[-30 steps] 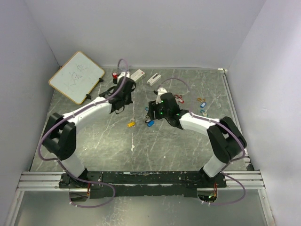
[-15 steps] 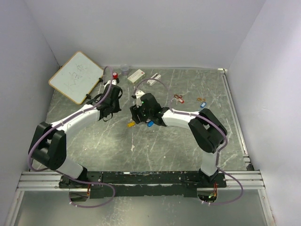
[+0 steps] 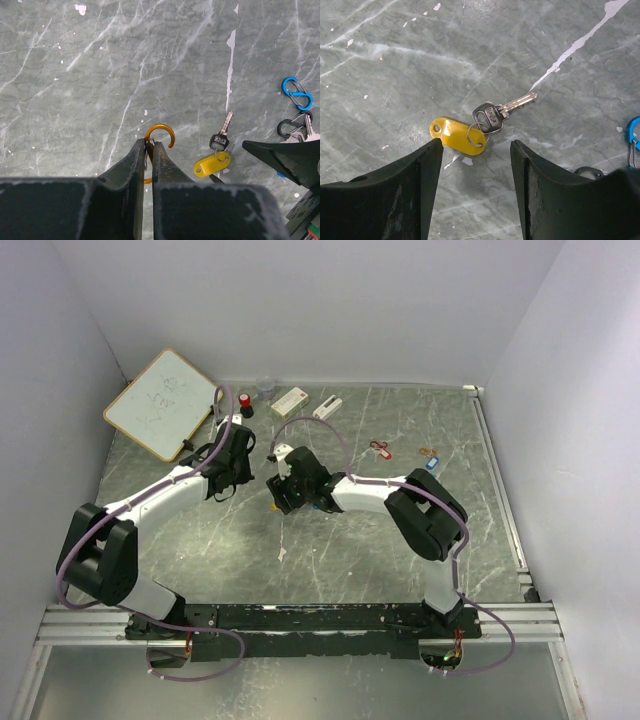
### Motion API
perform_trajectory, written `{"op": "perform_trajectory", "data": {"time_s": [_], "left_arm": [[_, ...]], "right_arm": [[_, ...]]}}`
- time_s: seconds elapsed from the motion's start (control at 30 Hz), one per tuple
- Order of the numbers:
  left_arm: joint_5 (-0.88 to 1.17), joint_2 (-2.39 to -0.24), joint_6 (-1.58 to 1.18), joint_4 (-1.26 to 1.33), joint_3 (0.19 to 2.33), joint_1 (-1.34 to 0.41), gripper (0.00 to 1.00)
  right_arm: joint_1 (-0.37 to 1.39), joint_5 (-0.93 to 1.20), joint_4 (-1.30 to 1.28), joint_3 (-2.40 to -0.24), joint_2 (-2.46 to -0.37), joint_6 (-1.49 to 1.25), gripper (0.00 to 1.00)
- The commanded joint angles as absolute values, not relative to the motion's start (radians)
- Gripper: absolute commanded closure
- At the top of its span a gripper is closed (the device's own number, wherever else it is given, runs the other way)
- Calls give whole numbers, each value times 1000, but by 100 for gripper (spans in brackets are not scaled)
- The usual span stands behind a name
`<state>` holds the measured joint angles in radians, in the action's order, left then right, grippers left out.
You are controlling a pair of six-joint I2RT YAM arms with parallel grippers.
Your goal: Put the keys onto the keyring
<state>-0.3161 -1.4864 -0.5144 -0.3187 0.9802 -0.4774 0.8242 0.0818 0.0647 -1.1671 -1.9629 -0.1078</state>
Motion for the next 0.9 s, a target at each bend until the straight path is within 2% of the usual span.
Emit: {"op": "perform_trajectory", "data": {"time_s": [0.0, 0.37, 0.57, 0.7, 0.87], "left_arm": [[-294, -1463, -522, -294, 971, -467, 93], [-284, -1468, -525, -288, 965, -463, 93], [-281, -1472, -524, -287, 963, -461, 93], [-279, -1475, -524, -289, 967, -462, 93], [-274, -1481, -522, -290, 971, -462, 93]], "right_arm": [[824, 67, 57, -1191, -1987, -101, 44], [825, 42, 61, -1192, -2012, -91, 53], [826, 28, 75, -1194, -2014, -83, 68], [824, 23, 86, -1195, -2014, -80, 83], [825, 6, 104, -1189, -2005, -74, 91]]}}
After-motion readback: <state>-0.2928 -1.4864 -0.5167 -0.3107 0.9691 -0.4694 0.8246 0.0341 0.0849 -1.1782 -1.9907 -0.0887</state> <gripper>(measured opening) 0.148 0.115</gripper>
